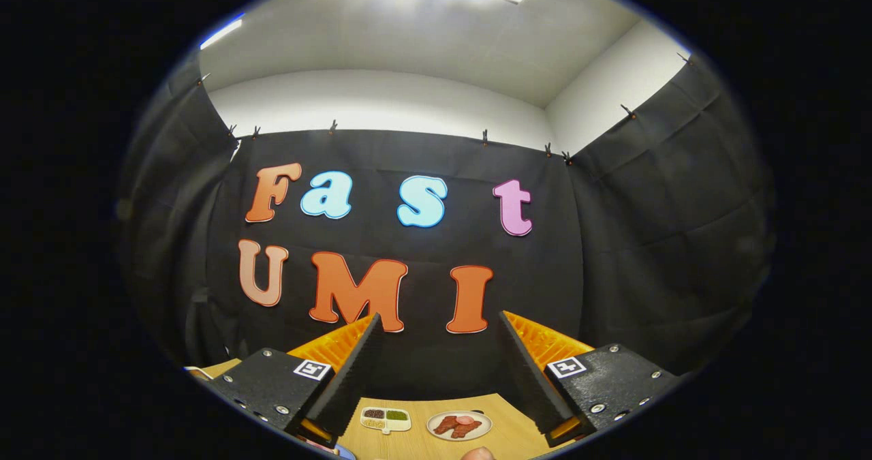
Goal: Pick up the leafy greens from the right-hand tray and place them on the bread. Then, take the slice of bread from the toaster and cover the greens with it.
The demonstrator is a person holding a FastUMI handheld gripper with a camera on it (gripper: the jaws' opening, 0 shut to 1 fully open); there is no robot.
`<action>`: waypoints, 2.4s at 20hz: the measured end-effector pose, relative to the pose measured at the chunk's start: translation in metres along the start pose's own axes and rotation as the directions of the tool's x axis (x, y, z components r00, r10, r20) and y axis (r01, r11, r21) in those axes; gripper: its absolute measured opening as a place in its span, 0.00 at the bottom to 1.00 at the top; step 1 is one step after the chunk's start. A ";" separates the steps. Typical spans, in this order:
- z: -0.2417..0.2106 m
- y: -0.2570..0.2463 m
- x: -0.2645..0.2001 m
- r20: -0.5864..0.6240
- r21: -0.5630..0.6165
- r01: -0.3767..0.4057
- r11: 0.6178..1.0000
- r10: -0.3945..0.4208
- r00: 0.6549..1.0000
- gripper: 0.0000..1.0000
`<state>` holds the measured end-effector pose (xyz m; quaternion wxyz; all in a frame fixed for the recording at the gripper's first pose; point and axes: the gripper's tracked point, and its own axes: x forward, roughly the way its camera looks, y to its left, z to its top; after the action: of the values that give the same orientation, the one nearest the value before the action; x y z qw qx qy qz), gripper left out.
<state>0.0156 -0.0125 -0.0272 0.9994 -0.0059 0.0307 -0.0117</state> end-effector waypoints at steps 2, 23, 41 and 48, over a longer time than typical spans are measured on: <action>-0.008 -0.002 0.003 -0.018 -0.008 -0.009 1.000 0.009 1.000 0.99; -0.102 -0.021 0.021 -0.089 0.018 -0.069 0.997 0.070 0.994 0.99; -0.359 0.023 -0.040 -0.777 0.081 -0.217 0.973 0.198 0.598 1.00; -0.430 0.045 -0.090 -0.919 0.120 -0.282 0.952 0.214 0.331 0.96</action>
<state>-0.0999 0.0294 -0.4514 0.7992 -0.0242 0.5840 0.1399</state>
